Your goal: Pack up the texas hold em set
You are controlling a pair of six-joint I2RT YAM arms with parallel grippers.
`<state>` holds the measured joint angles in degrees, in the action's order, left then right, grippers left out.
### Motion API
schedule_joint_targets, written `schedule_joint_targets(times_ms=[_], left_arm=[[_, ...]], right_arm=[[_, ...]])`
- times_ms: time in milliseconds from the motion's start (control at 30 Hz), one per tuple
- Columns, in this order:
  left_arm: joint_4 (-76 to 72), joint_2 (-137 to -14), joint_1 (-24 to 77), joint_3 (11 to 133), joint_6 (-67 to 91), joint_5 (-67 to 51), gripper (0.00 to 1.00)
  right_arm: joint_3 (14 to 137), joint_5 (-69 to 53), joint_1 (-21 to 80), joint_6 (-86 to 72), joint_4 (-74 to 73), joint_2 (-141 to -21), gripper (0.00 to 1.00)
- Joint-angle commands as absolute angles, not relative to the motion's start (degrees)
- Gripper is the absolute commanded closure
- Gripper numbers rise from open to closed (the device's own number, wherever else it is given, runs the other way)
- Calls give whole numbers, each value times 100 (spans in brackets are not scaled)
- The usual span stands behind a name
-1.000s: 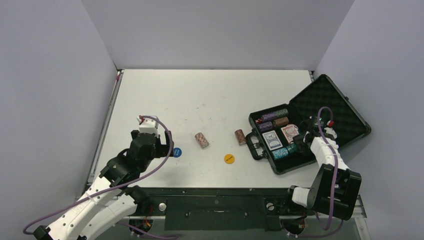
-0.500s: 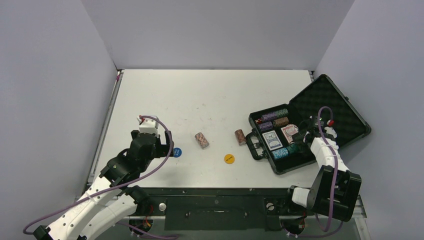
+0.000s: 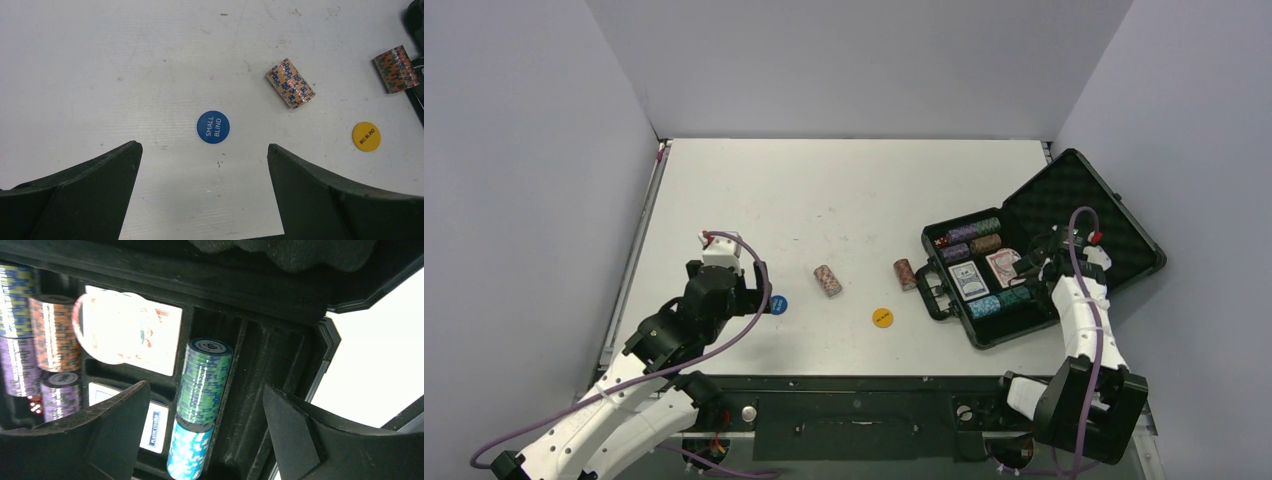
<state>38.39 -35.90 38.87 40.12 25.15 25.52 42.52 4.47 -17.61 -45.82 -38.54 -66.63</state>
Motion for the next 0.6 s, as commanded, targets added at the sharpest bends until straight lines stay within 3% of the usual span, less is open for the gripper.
schedule_joint_targets(times_ms=[0,567], left_arm=[[3684,-3568,3875,4183,2443,2623,4],[3753,-3647,3876,4241,2517,2670,4]], right_arm=[[4726,788,-1797,-4345,-4290,-6272,21],[6217,855,-1166,-4083,-5944,-5238,20]])
